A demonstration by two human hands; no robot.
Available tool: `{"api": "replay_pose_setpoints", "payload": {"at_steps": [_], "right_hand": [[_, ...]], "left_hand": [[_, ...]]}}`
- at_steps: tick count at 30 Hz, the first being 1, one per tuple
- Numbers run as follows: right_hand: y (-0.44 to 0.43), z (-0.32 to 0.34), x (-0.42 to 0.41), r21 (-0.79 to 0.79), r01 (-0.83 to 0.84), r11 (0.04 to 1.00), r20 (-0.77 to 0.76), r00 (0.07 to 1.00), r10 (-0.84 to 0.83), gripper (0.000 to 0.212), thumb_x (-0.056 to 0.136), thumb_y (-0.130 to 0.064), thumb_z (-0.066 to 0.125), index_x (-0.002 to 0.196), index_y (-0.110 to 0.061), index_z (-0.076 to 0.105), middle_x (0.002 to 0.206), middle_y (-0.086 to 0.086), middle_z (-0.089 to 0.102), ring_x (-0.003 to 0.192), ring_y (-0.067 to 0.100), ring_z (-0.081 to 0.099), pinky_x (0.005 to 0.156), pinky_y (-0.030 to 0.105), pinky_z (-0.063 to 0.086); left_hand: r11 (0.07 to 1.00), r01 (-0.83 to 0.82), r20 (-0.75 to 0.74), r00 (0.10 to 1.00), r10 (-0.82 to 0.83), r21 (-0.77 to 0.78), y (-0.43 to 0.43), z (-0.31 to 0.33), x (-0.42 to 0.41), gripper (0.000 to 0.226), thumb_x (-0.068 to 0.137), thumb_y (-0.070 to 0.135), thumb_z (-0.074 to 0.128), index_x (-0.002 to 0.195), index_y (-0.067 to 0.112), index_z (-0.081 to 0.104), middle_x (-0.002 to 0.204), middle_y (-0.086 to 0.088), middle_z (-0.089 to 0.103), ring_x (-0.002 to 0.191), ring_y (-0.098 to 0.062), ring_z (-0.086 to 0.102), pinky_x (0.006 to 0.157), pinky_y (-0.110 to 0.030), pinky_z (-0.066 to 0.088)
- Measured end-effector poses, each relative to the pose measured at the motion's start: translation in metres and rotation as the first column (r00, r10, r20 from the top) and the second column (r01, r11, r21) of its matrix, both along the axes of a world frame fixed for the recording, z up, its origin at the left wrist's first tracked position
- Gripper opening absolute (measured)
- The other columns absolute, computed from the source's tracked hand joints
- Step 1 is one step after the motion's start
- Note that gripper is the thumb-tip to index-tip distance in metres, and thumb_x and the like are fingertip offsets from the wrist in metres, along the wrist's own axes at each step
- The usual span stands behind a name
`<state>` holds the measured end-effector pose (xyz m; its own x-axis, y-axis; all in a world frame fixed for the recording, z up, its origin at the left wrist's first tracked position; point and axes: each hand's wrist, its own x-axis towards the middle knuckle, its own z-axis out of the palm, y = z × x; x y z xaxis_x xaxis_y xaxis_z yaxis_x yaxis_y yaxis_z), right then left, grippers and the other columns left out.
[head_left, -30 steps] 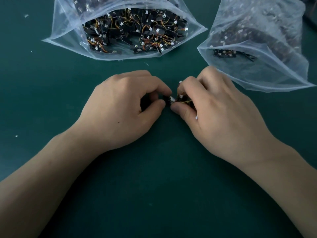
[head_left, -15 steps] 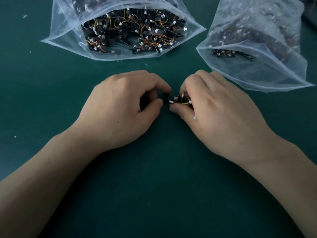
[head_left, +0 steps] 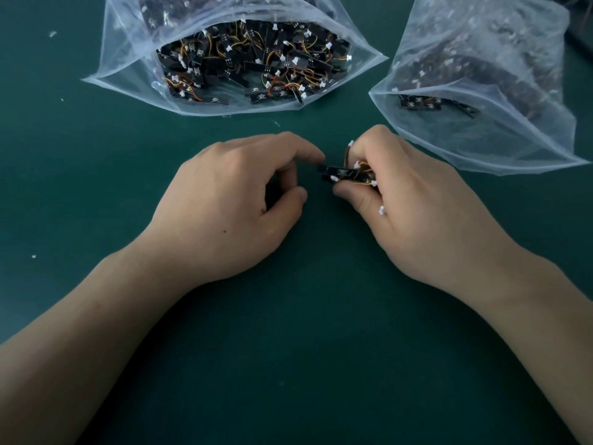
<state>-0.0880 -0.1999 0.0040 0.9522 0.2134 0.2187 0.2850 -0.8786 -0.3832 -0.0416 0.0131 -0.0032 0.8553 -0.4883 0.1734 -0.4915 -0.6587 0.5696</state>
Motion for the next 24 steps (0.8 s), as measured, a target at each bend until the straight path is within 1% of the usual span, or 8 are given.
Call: {"api": "replay_pose_setpoints", "payload": {"at_steps": [5, 9, 12, 14, 17, 19, 21, 24], "right_hand": [[-0.023, 0.0, 0.017, 0.005, 0.179, 0.984, 0.144, 0.973, -0.178, 0.03, 0.104, -0.035, 0.058, 0.112, -0.007, 0.052, 0.099, 0.0, 0.048, 0.084, 0.021, 0.043, 0.07, 0.035, 0.025], [-0.045, -0.003, 0.026, -0.091, 0.345, 0.934, 0.26, 0.914, -0.312, 0.033, 0.102, -0.036, 0.063, 0.113, -0.005, 0.057, 0.114, 0.018, 0.056, 0.105, 0.038, 0.052, 0.089, 0.045, 0.036], [-0.048, -0.003, 0.025, -0.111, 0.418, 0.901, 0.316, 0.875, -0.367, 0.033, 0.094, -0.037, 0.074, 0.113, -0.012, 0.065, 0.122, 0.018, 0.054, 0.115, 0.04, 0.051, 0.1, 0.045, 0.038], [-0.047, -0.002, 0.024, -0.087, 0.415, 0.906, 0.318, 0.873, -0.37, 0.031, 0.089, -0.03, 0.08, 0.113, -0.015, 0.065, 0.116, 0.013, 0.055, 0.107, 0.035, 0.054, 0.091, 0.044, 0.043], [-0.044, -0.001, 0.023, -0.044, 0.398, 0.916, 0.271, 0.887, -0.373, 0.023, 0.091, -0.025, 0.079, 0.104, -0.021, 0.06, 0.085, -0.01, 0.05, 0.081, 0.02, 0.051, 0.069, 0.037, 0.041], [-0.043, -0.002, 0.023, -0.058, 0.399, 0.915, 0.223, 0.899, -0.377, 0.015, 0.095, -0.025, 0.074, 0.099, -0.024, 0.06, 0.068, -0.014, 0.045, 0.071, 0.021, 0.052, 0.063, 0.04, 0.048], [-0.043, -0.002, 0.022, -0.074, 0.412, 0.908, 0.207, 0.897, -0.39, 0.012, 0.097, -0.028, 0.071, 0.104, -0.023, 0.063, 0.068, -0.012, 0.048, 0.072, 0.023, 0.056, 0.064, 0.044, 0.053], [-0.044, -0.003, 0.022, -0.074, 0.43, 0.9, 0.209, 0.889, -0.408, 0.022, 0.1, -0.039, 0.066, 0.114, -0.022, 0.064, 0.087, -0.007, 0.062, 0.084, 0.025, 0.062, 0.069, 0.043, 0.053]], "left_hand": [[1.0, -0.002, -0.004, 1.0, 0.002, 0.004, 0.001, 0.0, 0.0, 0.048, 0.09, 0.034, 0.059, 0.138, 0.04, 0.055, 0.089, 0.021, 0.062, 0.075, 0.005, 0.054, 0.065, -0.026, 0.042], [1.0, -0.002, -0.004, 1.0, 0.002, 0.015, 0.001, -0.001, 0.0, 0.048, 0.09, 0.035, 0.058, 0.137, 0.042, 0.055, 0.09, 0.021, 0.062, 0.077, 0.005, 0.055, 0.065, -0.024, 0.041], [1.0, -0.001, 0.005, 1.0, 0.001, 0.019, 0.001, -0.002, 0.0, 0.045, 0.09, 0.035, 0.058, 0.135, 0.042, 0.057, 0.088, 0.021, 0.061, 0.077, 0.007, 0.054, 0.065, -0.022, 0.039], [1.0, -0.001, 0.002, 1.0, 0.001, 0.012, 0.002, -0.002, 0.0, 0.047, 0.09, 0.035, 0.058, 0.137, 0.042, 0.055, 0.09, 0.021, 0.062, 0.077, 0.007, 0.054, 0.065, -0.024, 0.04], [1.0, 0.001, -0.003, 1.0, -0.001, 0.003, 0.002, -0.002, 0.0, 0.051, 0.09, 0.035, 0.059, 0.14, 0.043, 0.051, 0.091, 0.022, 0.062, 0.077, 0.003, 0.055, 0.064, -0.026, 0.043], [1.0, 0.0, 0.0, 1.0, 0.0, 0.006, 0.002, -0.002, 0.0, 0.052, 0.09, 0.035, 0.059, 0.14, 0.043, 0.051, 0.091, 0.022, 0.062, 0.077, 0.003, 0.055, 0.065, -0.026, 0.044], [1.0, 0.0, 0.0, 1.0, 0.0, 0.009, 0.002, -0.003, 0.0, 0.051, 0.09, 0.035, 0.059, 0.14, 0.043, 0.052, 0.091, 0.022, 0.062, 0.077, 0.005, 0.054, 0.065, -0.026, 0.044], [1.0, 0.001, 0.006, 1.0, -0.001, 0.016, 0.002, -0.003, 0.0, 0.05, 0.091, 0.034, 0.059, 0.14, 0.042, 0.053, 0.09, 0.022, 0.062, 0.077, 0.007, 0.053, 0.066, -0.026, 0.044]]}}
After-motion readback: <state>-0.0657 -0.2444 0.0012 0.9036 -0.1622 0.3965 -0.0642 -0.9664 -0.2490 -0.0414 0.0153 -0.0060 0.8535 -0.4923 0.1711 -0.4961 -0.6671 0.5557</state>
